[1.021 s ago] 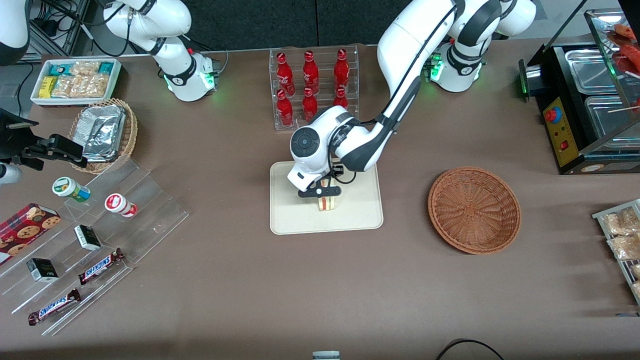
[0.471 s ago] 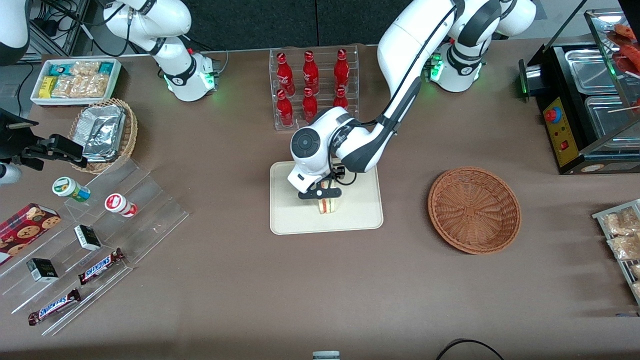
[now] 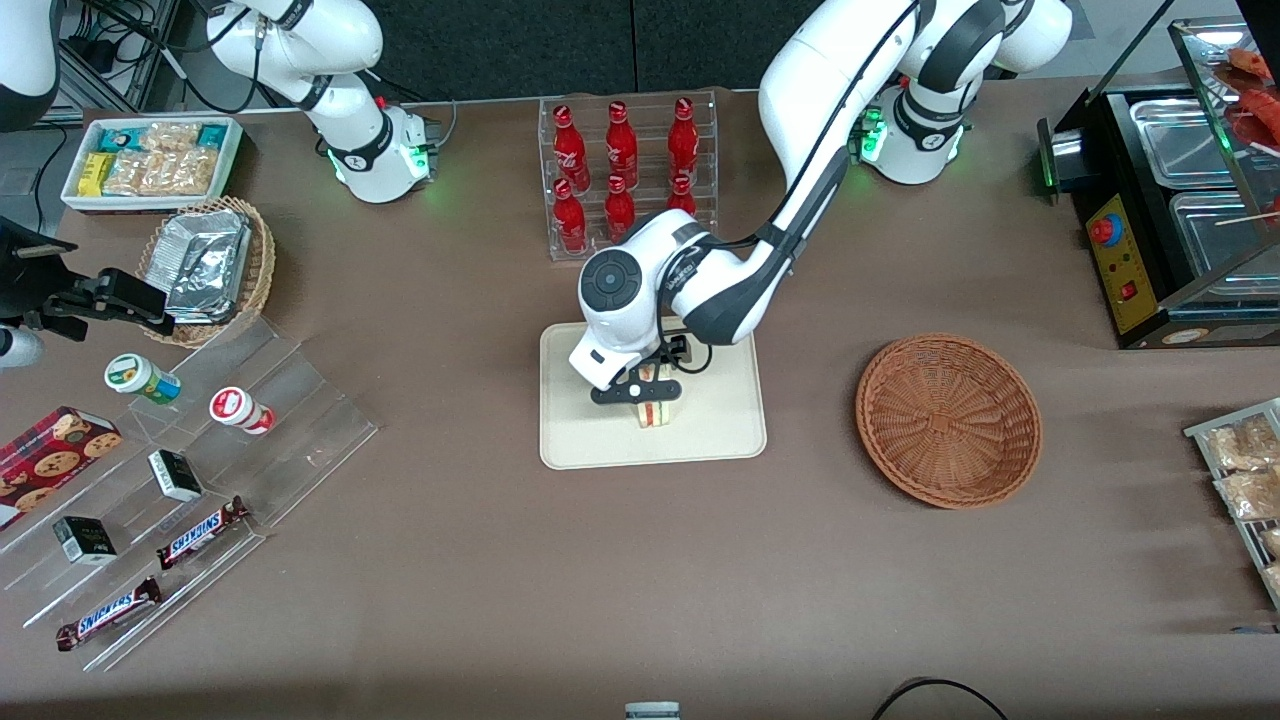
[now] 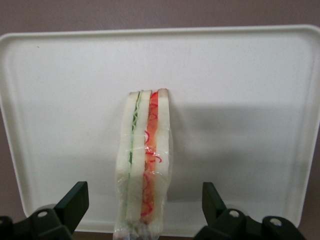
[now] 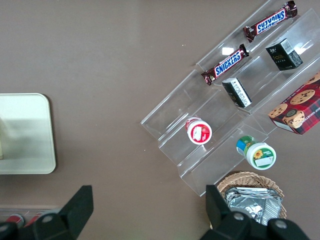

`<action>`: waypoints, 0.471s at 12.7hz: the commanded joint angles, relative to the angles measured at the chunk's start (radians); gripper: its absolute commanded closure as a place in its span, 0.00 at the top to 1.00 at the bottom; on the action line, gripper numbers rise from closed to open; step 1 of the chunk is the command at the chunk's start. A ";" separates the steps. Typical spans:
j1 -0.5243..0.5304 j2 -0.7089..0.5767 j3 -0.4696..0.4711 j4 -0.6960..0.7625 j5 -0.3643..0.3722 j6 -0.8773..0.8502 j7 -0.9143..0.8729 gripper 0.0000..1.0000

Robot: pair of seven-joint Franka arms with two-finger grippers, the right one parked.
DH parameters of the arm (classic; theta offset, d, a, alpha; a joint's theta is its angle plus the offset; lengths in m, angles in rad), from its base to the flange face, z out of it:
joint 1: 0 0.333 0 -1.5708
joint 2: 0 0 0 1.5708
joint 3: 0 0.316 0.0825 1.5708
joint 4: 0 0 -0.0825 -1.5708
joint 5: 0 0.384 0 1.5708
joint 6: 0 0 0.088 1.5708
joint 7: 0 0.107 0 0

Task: Place sandwich from basket to tray
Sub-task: 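Lower the sandwich onto the tray and open the left gripper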

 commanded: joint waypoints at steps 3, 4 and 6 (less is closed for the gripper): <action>0.051 -0.046 0.000 0.044 0.071 -0.089 0.042 1.00; 0.067 -0.064 0.000 0.043 0.073 -0.104 0.105 1.00; 0.132 -0.102 -0.003 0.032 0.055 -0.141 0.235 1.00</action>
